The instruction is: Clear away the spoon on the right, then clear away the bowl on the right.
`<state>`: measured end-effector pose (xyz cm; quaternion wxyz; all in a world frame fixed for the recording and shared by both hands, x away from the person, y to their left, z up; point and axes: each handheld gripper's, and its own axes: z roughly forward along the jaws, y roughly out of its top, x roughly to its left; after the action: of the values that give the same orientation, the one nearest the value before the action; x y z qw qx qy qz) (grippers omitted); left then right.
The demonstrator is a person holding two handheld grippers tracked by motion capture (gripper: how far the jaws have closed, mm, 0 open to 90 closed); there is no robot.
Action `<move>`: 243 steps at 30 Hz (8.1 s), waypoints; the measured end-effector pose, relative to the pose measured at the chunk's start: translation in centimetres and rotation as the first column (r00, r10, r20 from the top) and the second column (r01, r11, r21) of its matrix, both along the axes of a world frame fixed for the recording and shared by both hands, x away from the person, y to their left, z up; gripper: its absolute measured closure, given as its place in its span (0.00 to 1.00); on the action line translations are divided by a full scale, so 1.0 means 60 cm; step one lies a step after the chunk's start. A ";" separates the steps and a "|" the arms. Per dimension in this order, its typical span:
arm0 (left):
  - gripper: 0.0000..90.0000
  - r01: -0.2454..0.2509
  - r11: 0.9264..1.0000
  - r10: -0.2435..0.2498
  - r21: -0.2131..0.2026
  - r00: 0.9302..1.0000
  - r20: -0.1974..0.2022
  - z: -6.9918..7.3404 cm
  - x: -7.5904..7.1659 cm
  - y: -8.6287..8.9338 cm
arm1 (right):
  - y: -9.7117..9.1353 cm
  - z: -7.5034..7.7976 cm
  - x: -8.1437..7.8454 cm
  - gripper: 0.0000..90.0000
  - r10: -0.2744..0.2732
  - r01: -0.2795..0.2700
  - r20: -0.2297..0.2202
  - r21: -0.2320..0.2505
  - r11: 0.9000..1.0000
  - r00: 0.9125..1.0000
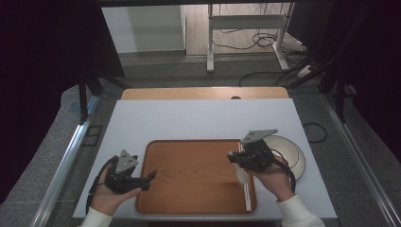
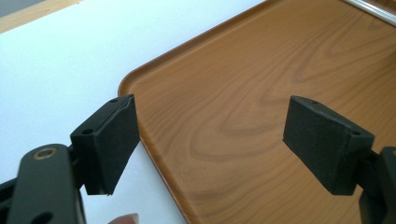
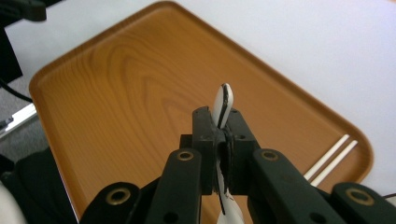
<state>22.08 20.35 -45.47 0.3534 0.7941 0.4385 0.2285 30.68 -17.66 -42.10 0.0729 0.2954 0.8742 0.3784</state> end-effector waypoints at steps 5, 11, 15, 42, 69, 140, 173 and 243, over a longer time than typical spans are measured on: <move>0.20 0.002 1.000 -0.002 0.005 1.000 -0.003 -0.001 0.000 0.000 | 0.011 -0.011 -0.001 0.94 0.016 -0.017 -0.018 -0.026 1.000 1.000; 0.20 0.002 1.000 -0.002 0.005 1.000 -0.003 -0.001 0.001 -0.001 | 0.024 -0.023 -0.002 0.94 0.032 -0.034 -0.034 -0.052 0.998 0.999; 0.20 0.004 1.000 -0.004 0.007 1.000 -0.005 -0.002 0.001 -0.001 | 0.039 -0.033 -0.005 0.94 0.048 -0.051 -0.048 -0.072 0.996 0.998; 0.20 0.005 1.000 -0.005 0.010 1.000 -0.017 -0.007 0.003 -0.002 | 0.129 -0.129 -0.004 0.90 0.096 -0.123 -0.110 -0.282 0.952 0.989; 0.20 0.002 1.000 -0.002 0.013 1.000 -0.010 -0.006 0.002 0.000 | 0.103 -0.102 -0.006 0.83 0.083 -0.101 -0.093 -0.207 0.973 0.992; 0.20 0.004 1.000 -0.004 0.023 1.000 -0.011 -0.007 0.002 -0.001 | 0.035 -0.116 0.028 0.99 -0.090 0.052 -0.136 -0.255 0.965 0.987; 0.20 0.000 1.000 0.000 -0.017 1.000 0.016 -0.001 -0.004 0.010 | -0.053 -0.032 -0.010 0.99 -0.161 0.160 -0.074 -0.020 0.987 0.984; 0.20 -0.025 0.999 0.026 -0.023 0.999 0.034 0.012 -0.021 0.011 | -0.280 -0.069 0.069 0.77 -0.604 0.594 -0.092 -0.116 0.796 0.792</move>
<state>20.80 20.99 -44.77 0.3668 0.7805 0.4449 0.2416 34.80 -34.44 -46.25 0.1463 0.5767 0.7530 0.2810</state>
